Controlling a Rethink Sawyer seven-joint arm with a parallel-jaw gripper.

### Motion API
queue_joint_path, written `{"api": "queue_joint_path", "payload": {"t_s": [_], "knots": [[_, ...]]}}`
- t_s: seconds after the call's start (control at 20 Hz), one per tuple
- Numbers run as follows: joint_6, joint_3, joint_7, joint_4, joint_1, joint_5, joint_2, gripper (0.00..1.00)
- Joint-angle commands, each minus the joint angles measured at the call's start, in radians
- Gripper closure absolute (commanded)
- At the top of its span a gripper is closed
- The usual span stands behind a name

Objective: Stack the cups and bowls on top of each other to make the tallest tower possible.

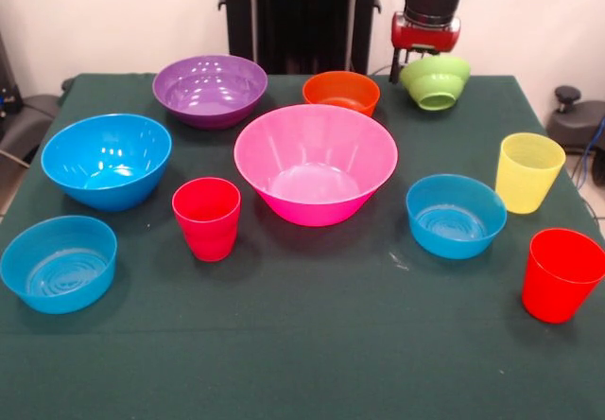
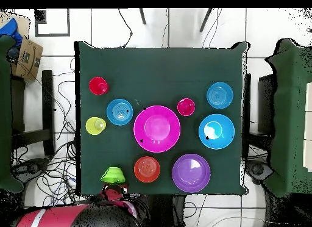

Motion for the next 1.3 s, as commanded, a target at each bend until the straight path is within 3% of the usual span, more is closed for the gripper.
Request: {"api": "queue_joint_path", "payload": {"t_s": [0.05, 0.3, 0.65, 1.05, 1.3], "knots": [[-0.062, 0.064, 0.232, -0.141, 0.026, 0.095, 0.054, 0.00], [-0.037, 0.092, 0.238, -0.121, 0.009, 0.088, 0.020, 0.00], [0.188, 0.100, 0.236, -0.031, -0.005, 0.105, -0.232, 0.00], [0.394, 0.159, 0.218, 0.017, -0.110, 0.063, -0.432, 0.00], [0.534, 0.186, 0.202, 0.062, -0.156, 0.071, -0.581, 0.00]]}}
